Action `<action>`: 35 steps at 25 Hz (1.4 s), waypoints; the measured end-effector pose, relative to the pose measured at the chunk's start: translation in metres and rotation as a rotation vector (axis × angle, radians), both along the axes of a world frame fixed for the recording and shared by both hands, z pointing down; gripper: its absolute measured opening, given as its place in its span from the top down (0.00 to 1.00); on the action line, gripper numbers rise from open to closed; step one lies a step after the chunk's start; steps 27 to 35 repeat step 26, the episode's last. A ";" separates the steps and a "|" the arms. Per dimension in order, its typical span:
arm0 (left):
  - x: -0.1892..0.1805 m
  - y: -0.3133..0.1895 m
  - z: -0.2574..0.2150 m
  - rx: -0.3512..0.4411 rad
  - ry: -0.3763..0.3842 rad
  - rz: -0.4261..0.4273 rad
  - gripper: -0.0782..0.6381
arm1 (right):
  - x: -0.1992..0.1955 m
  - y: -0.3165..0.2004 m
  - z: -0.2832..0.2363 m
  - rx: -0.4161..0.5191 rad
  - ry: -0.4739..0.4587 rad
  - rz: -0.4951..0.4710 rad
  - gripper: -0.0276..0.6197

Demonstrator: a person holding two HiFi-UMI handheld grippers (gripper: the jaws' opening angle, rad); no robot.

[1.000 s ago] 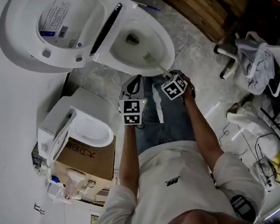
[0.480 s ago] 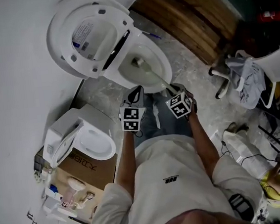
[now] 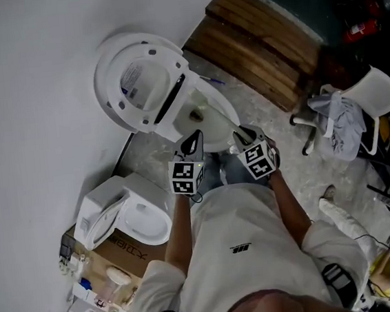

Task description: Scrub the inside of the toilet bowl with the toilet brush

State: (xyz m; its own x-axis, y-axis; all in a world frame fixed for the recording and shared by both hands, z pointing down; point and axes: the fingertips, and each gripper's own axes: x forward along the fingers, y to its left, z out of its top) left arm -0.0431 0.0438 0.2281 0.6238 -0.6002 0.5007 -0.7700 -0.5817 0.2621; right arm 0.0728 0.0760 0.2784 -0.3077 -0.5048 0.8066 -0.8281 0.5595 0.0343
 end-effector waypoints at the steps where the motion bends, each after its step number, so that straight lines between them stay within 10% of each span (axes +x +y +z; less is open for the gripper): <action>1: 0.000 -0.001 -0.007 0.009 0.006 0.002 0.88 | 0.000 -0.002 -0.011 0.018 -0.005 0.004 0.83; 35: -0.021 -0.004 -0.052 0.112 0.023 0.047 0.88 | -0.026 -0.019 -0.094 0.188 -0.133 0.095 0.83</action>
